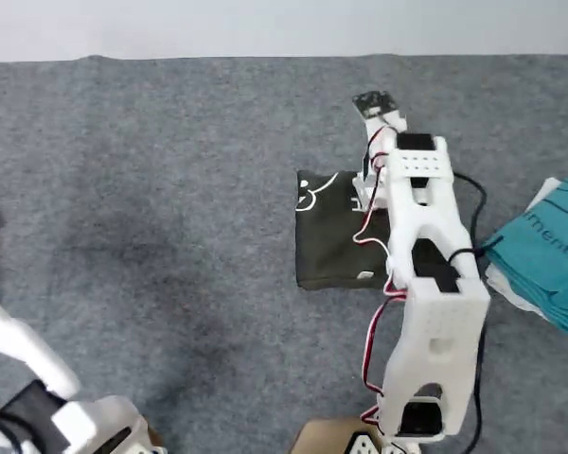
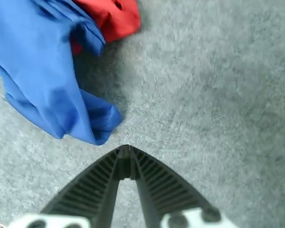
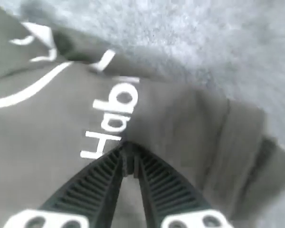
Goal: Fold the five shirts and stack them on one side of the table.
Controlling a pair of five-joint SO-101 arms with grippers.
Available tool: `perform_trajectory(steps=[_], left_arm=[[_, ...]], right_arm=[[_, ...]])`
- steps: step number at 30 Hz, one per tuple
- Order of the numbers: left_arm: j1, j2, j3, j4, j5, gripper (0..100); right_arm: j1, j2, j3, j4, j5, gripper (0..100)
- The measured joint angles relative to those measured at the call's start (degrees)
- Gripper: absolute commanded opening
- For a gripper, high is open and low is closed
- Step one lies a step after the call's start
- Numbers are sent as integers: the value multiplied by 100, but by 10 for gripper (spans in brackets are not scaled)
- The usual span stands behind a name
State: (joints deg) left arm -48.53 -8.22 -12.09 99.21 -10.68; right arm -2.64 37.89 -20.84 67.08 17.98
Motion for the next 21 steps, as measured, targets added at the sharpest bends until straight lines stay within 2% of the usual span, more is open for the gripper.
perform_trajectory(steps=[4,7,12,18,21], left_arm=[[79,-387,0,0,0,3],[88,-554,0,0,0,3],[88,-624,9,0,0,3],[88,-624,26,0,0,3],[88,-624,26,0,0,3]], right_arm=[[176,651,-730,-62,0,10],[290,976,-1398,290,0,10],[334,1073,-2637,1424,9,10],[-132,1073,-4440,3024,9,10],[-167,1064,-4782,3323,-35,14]])
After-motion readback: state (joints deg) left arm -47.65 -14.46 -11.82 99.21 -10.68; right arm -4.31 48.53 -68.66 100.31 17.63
